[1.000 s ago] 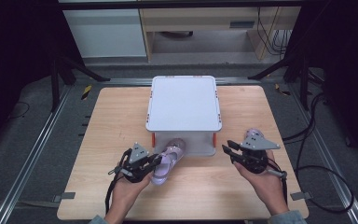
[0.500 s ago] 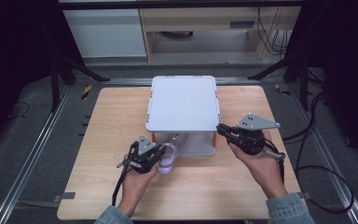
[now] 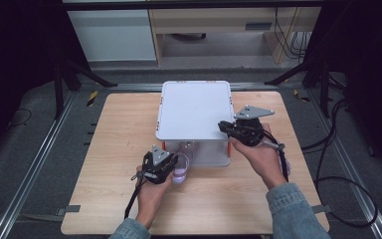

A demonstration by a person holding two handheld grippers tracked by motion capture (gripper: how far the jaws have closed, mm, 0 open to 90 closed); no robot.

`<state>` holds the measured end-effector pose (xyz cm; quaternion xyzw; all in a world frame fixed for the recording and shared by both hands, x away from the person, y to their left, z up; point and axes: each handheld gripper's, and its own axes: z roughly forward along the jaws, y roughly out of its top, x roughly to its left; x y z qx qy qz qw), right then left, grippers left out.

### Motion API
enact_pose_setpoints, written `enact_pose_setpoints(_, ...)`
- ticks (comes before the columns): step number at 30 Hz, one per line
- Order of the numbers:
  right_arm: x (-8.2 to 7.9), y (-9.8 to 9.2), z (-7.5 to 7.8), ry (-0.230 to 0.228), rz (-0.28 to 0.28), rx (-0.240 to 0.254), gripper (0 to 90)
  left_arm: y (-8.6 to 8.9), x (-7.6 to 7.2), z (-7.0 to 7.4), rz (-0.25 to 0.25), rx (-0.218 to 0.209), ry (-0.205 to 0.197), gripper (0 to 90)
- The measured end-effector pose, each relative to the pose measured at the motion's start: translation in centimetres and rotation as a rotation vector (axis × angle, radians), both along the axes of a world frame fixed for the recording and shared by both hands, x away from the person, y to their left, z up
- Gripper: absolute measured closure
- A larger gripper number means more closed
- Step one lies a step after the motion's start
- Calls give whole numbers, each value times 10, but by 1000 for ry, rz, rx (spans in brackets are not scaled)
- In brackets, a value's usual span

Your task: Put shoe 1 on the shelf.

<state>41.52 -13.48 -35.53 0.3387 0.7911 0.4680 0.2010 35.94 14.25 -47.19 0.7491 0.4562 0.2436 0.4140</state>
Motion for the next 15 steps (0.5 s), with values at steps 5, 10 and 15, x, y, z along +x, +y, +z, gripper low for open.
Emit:
enact_pose_setpoints(5,9,6,-6,21,-3,-10,840,-3,6,-7,15,-3,8,787)
enact_pose_setpoints(10,13,12,-9,27,3,-28,834,-3,11,-9,59,-17,4,787)
enact_pose_setpoints(15,14,14,-9,26,9,-33,829,-5,15,-12,86,-42,19,785)
